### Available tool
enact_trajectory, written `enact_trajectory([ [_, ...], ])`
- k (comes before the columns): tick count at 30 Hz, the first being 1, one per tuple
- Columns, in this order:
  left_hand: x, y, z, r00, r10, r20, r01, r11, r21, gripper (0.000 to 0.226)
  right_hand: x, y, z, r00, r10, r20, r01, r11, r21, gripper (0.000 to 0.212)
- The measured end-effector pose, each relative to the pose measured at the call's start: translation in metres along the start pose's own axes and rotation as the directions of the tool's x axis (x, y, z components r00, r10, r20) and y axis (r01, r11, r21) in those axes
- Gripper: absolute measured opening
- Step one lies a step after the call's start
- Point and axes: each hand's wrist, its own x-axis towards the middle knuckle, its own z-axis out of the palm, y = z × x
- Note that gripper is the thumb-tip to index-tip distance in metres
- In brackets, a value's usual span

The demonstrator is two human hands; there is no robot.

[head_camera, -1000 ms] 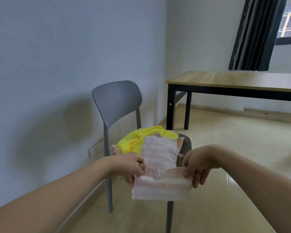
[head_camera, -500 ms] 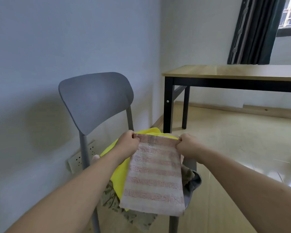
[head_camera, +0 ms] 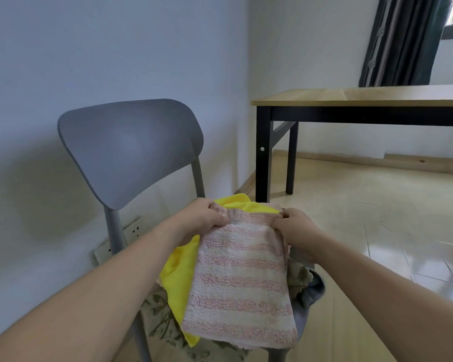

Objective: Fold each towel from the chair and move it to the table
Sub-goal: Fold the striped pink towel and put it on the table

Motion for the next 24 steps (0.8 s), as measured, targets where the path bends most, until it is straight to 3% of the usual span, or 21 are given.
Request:
enact_trajectory([
  [5,-0.027,0.031,-0.017,0.994,-0.054,0.092,0.049,0.997,0.055,0.026,-0.032,-0.032,-0.028,0.974,-0.100,0.202,0.087,0.994,0.072,0.006],
  [8,-0.052,0.065,-0.029,0.995,0.080,0.058,-0.089,0.984,0.157,0.006,-0.052,-0.064,-0.050,0.951,-0.203,0.232,0.197,0.979,0.051,0.001],
  [10,-0.068,0.090,-0.040,0.971,0.231,-0.064,-0.201,0.929,0.311,0.016,-0.066,-0.089,-0.062,0.924,-0.333,0.189,0.342,0.939,-0.016,0.005],
  [12,-0.085,0.113,-0.049,0.869,0.465,-0.168,-0.316,0.784,0.535,0.019,-0.081,-0.113,-0.073,0.846,-0.522,0.112,0.534,0.827,-0.177,0.007],
  [14,-0.102,0.128,-0.055,0.676,0.717,-0.168,-0.457,0.587,0.669,0.009,-0.097,-0.131,-0.081,0.737,-0.672,0.072,0.655,0.684,-0.322,0.010],
  [16,-0.119,0.132,-0.058,0.504,0.854,-0.130,-0.528,0.423,0.736,0.020,-0.112,-0.140,-0.086,0.654,-0.753,0.068,0.713,0.584,-0.388,0.009],
  [18,-0.131,0.119,-0.055,0.403,0.914,-0.048,-0.543,0.281,0.791,0.024,-0.124,-0.134,-0.085,0.603,-0.793,0.083,0.729,0.506,-0.460,0.009],
  [20,-0.138,0.087,-0.046,0.409,0.904,0.121,-0.537,0.132,0.833,0.018,-0.132,-0.112,-0.078,0.572,-0.805,0.157,0.740,0.424,-0.522,0.007],
  [22,-0.146,0.045,-0.029,0.522,0.818,0.241,-0.462,0.033,0.886,0.035,-0.139,-0.077,-0.062,0.573,-0.763,0.299,0.754,0.348,-0.558,0.006],
  [24,-0.158,-0.002,-0.005,0.642,0.713,0.282,-0.387,-0.017,0.922,0.047,-0.145,-0.032,-0.040,0.637,-0.641,0.428,0.703,0.255,-0.664,0.012],
])
